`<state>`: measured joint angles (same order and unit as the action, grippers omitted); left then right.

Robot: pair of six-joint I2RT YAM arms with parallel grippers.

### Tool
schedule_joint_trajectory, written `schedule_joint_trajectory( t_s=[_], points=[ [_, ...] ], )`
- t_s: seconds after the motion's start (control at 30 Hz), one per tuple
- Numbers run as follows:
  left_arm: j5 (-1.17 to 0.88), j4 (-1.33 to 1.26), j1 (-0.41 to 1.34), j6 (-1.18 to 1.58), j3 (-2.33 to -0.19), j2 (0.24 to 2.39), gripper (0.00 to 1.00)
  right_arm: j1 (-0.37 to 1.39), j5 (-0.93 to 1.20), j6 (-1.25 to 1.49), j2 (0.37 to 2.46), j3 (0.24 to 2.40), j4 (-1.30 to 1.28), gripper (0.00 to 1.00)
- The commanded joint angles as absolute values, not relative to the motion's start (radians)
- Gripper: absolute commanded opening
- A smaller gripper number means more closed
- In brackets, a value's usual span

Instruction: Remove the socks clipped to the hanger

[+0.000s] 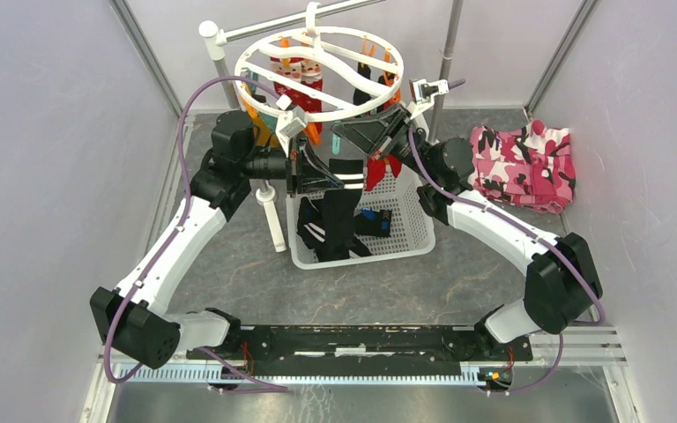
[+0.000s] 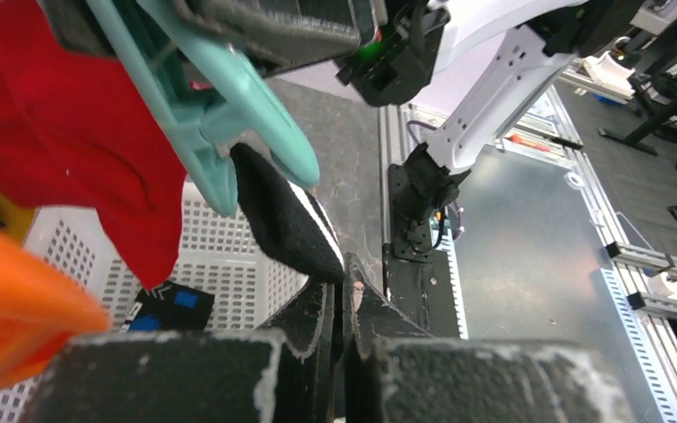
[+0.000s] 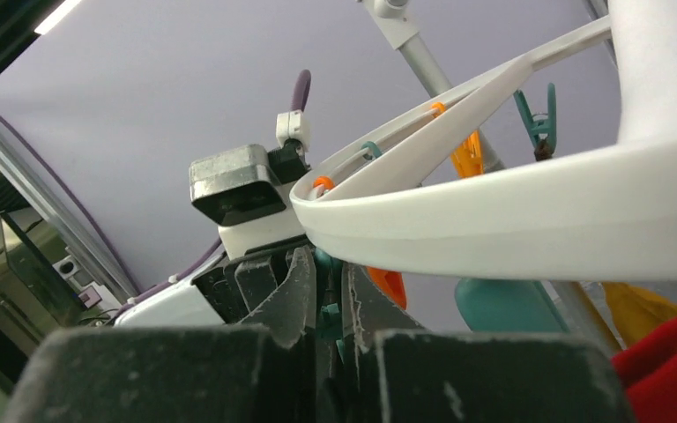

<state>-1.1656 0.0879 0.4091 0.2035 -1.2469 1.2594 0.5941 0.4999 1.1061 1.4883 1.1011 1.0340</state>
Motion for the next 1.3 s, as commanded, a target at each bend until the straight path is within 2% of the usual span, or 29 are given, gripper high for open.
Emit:
schedule_joint_trajectory(
  t_s=[0.0, 0.07, 0.13, 0.17, 0.27, 0.33, 0.4, 0.43, 0.47, 0.53, 0.57, 0.6, 0.73, 0.87, 1.03, 1.17, 1.27],
  points=[
    [-1.089, 0.308, 0.408, -0.065, -1.259, 1.23, 0.02, 0.6, 0.523, 1.054, 1.46, 1.159, 0.995, 0.03],
    [-1.023, 0.325, 0.409, -0.123, -1.238, 1.22, 0.05, 0.601, 0.525, 1.032, 1.458, 1.164, 0.962, 0.09],
    [-0.93, 0.325, 0.408, -0.173, -1.22, 1.21, 0.14, 0.601, 0.524, 1.008, 1.453, 1.167, 0.921, 0.16],
    [-0.871, 0.323, 0.408, -0.202, -1.215, 1.206, 0.15, 0.601, 0.524, 0.999, 1.451, 1.166, 0.904, 0.2],
    [-0.676, 0.282, 0.408, -0.259, -1.195, 1.196, 0.16, 0.601, 0.524, 0.953, 1.433, 1.159, 0.832, 0.5],
    [-0.589, 0.253, 0.409, -0.311, -1.169, 1.187, 0.17, 0.601, 0.517, 0.91, 1.405, 1.133, 0.783, 0.64],
    [-0.551, 0.256, 0.408, -0.343, -1.152, 1.185, 0.2, 0.602, 0.504, 0.861, 1.371, 1.103, 0.729, 0.72],
    [-0.546, 0.27, 0.408, -0.354, -1.149, 1.189, 0.26, 0.6, 0.497, 0.84, 1.356, 1.088, 0.699, 0.75],
    [-0.551, 0.286, 0.409, -0.362, -1.146, 1.195, 0.39, 0.6, 0.49, 0.813, 1.34, 1.078, 0.676, 0.78],
    [-0.564, 0.311, 0.409, -0.355, -1.138, 1.195, 0.8, 0.6, 0.479, 0.757, 1.308, 1.065, 0.609, 0.83],
    [-0.572, 0.306, 0.408, -0.346, -1.13, 1.188, 0.96, 0.597, 0.468, 0.722, 1.292, 1.061, 0.563, 0.84],
    [-0.578, 0.292, 0.408, -0.332, -1.121, 1.176, 0.99, 0.596, 0.455, 0.688, 1.276, 1.06, 0.517, 0.85],
    [-0.626, 0.258, 0.408, -0.302, -1.127, 1.135, 1.0, 0.582, 0.309, 0.484, 1.197, 1.046, 0.291, 0.87],
    [-0.642, 0.248, 0.404, -0.253, -1.16, 1.131, 1.0, 0.567, 0.14, 0.352, 1.163, 1.02, 0.204, 0.87],
    [-0.676, 0.251, 0.4, -0.197, -1.177, 1.134, 1.0, 0.559, 0.138, 0.289, 1.236, 1.072, 0.192, 0.8],
    [-0.7, 0.26, 0.396, -0.159, -1.191, 1.131, 1.0, 0.557, 0.136, 0.269, 1.289, 1.107, 0.22, 0.68],
    [-0.721, 0.26, 0.391, -0.124, -1.194, 1.128, 1.0, 0.558, 0.134, 0.26, 1.326, 1.144, 0.216, 0.63]
  ],
)
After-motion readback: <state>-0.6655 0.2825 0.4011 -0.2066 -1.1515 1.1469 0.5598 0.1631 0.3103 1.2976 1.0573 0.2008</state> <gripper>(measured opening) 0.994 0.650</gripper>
